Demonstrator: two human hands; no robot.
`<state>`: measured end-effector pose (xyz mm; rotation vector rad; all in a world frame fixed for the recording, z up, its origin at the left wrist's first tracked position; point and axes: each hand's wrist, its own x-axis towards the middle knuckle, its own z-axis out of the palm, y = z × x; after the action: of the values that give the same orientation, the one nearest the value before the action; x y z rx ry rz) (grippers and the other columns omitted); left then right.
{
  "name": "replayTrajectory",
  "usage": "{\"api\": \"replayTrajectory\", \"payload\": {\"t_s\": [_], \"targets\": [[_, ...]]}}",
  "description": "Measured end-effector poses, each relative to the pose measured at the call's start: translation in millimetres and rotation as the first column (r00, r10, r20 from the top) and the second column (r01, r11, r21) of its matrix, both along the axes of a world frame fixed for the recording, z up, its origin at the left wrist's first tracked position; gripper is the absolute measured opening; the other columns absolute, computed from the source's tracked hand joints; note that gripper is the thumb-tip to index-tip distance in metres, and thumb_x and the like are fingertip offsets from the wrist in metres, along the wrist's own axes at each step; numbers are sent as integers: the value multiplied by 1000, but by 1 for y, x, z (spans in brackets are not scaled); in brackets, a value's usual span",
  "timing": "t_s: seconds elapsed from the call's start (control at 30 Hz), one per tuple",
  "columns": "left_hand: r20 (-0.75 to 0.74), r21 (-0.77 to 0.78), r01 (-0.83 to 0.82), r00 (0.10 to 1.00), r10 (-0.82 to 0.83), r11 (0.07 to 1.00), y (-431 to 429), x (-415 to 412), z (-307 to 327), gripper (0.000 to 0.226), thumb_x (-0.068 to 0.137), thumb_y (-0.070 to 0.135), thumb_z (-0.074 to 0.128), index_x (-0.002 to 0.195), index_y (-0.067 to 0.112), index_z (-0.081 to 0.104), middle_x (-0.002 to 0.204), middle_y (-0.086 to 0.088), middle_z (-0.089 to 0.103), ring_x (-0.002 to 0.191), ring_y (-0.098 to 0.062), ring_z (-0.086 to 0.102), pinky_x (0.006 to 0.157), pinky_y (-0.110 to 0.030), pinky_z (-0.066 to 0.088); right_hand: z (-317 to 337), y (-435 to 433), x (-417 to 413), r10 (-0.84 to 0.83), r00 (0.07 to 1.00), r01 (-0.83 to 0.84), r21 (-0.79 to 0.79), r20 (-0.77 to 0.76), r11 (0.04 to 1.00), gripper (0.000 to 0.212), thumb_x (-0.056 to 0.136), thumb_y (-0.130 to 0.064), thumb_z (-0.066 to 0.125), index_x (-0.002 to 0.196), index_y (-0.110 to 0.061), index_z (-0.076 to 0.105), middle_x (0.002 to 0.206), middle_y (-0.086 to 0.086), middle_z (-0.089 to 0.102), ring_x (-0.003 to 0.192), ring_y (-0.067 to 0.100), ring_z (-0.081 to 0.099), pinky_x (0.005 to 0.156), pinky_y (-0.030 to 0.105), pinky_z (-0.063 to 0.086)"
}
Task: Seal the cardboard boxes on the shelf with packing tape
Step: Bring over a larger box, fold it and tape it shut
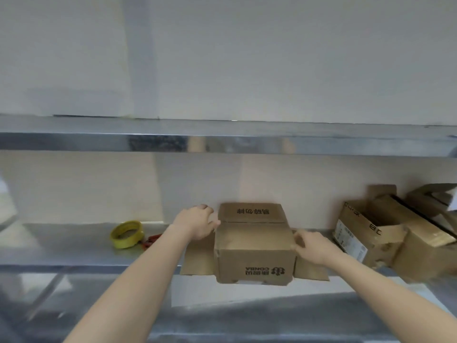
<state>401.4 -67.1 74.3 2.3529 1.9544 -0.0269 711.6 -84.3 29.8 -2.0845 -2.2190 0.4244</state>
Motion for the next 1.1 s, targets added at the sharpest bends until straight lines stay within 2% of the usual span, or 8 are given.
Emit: {"api": "replayTrajectory", "payload": {"t_s": [0.27,0.4,0.47,0.6,0.73,0.87,1.0,1.1], "targets": [[47,-68,-72,996,75,995,6,4,-22,56,98,54,33,143,21,38,149,-2,39,133,-24,41,104,-38,37,2,22,-4,63,997,-62,11,-38,998,45,97,-40,48,136,-18,46,132,5,57,117,23,55,96,36,47],[-33,-41,-53,998,51,998,39,-1,-21,56,100,51,30,147,21,32,151,-1,37,135,-23,39,108,-36,31,0,51,-10,-75,993,83,90,-97,992,47,97,-47,45,131,-15,46,127,8,59,112,27,57,90,38,50],[-71,-23,-55,996,53,998,57,-9,-22,55,101,50,28,148,22,29,152,-1,35,136,-22,37,109,-34,29,1,69,-14,-173,958,189,49,-228,981,60,94,-53,48,137,-12,41,130,12,56,114,29,56,90,34,48],[5,-62,-95,995,95,994,86,-36,-27,55,101,49,26,149,23,27,154,0,31,139,-21,33,110,-34,27,5,109,-28,-358,805,324,-155,-473,933,94,77,-68,62,148,-21,22,146,11,43,125,30,49,97,36,45],[64,-72,-140,987,145,987,99,-64,-35,54,102,47,27,149,21,28,154,0,33,139,-22,35,110,-35,28,-6,143,-43,-297,850,185,-282,-434,941,122,68,-56,79,155,-22,1,157,8,24,141,29,31,110,36,32],[131,-90,-153,978,164,984,107,-75,-41,54,101,47,30,149,22,27,154,0,33,139,-20,34,111,-34,28,-16,158,-40,-264,889,132,-344,-374,930,119,64,-58,81,152,-12,14,153,6,31,136,24,36,108,33,33],[232,-138,-144,957,173,980,112,-69,-48,53,100,47,35,146,22,32,149,-1,39,136,-20,38,111,-36,32,-8,147,-38,-233,892,136,-261,-388,956,110,61,-54,85,143,-14,23,141,5,39,122,22,44,93,30,41],[327,-156,-148,925,192,977,111,-55,-47,51,99,48,37,142,22,39,142,-2,48,128,-20,46,107,-37,38,3,133,-41,-201,884,147,-157,-422,976,103,52,-55,89,130,-23,30,127,2,46,111,20,48,93,35,46]]}}
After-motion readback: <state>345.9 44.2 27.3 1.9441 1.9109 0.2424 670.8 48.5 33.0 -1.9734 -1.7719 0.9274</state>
